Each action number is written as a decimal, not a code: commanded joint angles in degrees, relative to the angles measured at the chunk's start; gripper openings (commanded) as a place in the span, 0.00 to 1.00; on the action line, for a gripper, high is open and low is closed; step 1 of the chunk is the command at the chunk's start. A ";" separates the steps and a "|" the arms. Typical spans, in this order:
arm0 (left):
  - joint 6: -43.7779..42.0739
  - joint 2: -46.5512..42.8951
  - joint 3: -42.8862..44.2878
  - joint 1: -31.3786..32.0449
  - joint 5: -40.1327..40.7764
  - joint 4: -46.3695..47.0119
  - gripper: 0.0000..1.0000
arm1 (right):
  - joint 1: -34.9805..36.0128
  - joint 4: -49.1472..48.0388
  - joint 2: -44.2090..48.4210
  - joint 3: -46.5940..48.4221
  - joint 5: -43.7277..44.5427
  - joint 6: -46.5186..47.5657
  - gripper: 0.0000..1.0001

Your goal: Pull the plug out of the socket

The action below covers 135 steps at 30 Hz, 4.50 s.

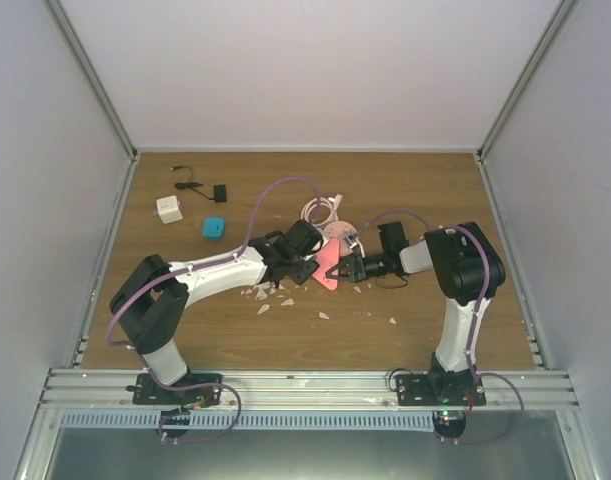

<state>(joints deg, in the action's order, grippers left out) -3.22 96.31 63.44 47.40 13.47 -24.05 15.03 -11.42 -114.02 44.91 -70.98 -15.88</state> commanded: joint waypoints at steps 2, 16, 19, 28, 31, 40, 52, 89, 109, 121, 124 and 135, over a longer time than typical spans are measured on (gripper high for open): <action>-4.36 -2.53 3.59 1.66 -4.50 1.45 0.23 | -3.34 3.20 -3.31 -0.48 18.35 -3.48 0.01; -1.77 -5.48 0.41 -4.58 -21.54 3.76 0.22 | -3.58 4.84 -4.02 0.27 20.12 -2.53 0.01; -1.79 -6.02 0.63 -3.94 -20.19 3.58 0.22 | -3.65 4.70 -3.94 0.27 19.83 -2.60 0.01; -2.18 -9.79 -2.60 -13.33 -26.48 5.25 0.22 | -3.62 3.91 -3.94 0.35 18.08 -2.59 0.01; -3.34 -10.73 -3.62 -18.07 -31.16 5.57 0.22 | -3.64 3.86 -3.94 0.51 17.62 -2.25 0.03; -6.88 -10.71 -3.55 -32.59 -44.49 3.32 0.14 | -3.60 4.80 -3.46 1.06 17.55 -1.48 0.22; -18.38 -13.92 -8.49 -56.08 -59.22 -3.65 0.16 | -3.43 4.83 -2.43 0.92 17.09 -1.24 0.65; -27.80 12.83 2.55 -79.11 -62.62 -14.40 0.60 | -3.35 7.10 -2.59 1.94 17.30 0.76 0.94; -25.07 13.18 4.54 -83.30 -55.50 -13.39 0.82 | -3.39 7.03 -2.76 1.84 16.89 0.80 0.92; -25.76 10.16 5.16 -84.83 -53.75 -13.49 0.99 | -3.39 7.12 -2.69 1.75 16.81 0.92 0.92; -26.24 9.95 6.14 -84.84 -53.64 -13.92 0.99 | -3.34 7.20 -3.00 1.80 16.69 0.97 0.92; -28.96 9.30 9.99 -84.84 -55.00 -16.30 0.98 | -3.41 7.46 -2.46 1.72 16.67 1.33 0.92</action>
<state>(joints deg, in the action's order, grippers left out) -30.98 108.22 71.92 -36.97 -40.99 -39.92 12.51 -10.07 -111.48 49.25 -62.94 -16.69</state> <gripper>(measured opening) 0.974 0.917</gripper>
